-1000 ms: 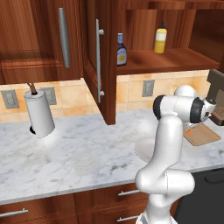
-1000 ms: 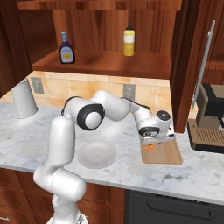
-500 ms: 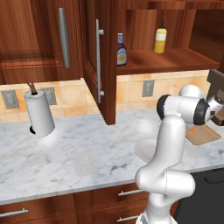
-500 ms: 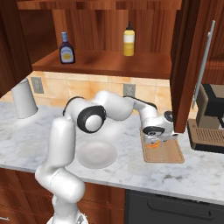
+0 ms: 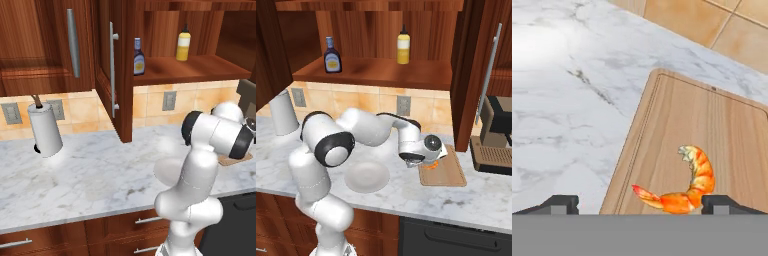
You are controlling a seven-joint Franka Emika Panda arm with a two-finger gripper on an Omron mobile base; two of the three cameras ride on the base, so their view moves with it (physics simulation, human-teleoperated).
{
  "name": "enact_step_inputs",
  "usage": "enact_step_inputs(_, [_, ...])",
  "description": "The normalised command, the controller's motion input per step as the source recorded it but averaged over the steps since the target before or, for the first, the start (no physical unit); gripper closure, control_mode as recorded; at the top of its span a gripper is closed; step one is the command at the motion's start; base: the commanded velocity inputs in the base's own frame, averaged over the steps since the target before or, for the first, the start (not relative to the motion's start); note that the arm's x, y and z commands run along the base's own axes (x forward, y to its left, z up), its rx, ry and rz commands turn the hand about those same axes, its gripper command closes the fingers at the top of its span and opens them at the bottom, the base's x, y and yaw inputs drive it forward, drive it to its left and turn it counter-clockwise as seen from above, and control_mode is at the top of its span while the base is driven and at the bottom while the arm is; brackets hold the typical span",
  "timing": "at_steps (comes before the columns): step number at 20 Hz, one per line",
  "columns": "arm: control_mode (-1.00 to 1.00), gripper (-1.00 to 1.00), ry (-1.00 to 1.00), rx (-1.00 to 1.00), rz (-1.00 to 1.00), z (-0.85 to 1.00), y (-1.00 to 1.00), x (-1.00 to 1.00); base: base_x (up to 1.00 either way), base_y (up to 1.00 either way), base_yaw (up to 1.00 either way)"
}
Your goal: Pick the shrimp from the plate and place it on the cutting board. Then pick the condiment bottle from the cabinet and place it next to the cutting board.
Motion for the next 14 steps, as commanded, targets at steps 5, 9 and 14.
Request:
enact_step_inputs(5, [-1.00,-1.00,-0.06,-0.10,0.00,0.46,0.69,-0.34,0.00,0.00,0.00])
enact_step_inputs(9, [-1.00,-1.00,0.00,-0.04,0.00,0.60,0.52,-0.21,0.00,0.00,0.00])
enact_step_inputs(14, [-1.00,-1.00,0.00,0.00,-0.01,0.69,0.34,-0.11,0.00,0.00,0.00])
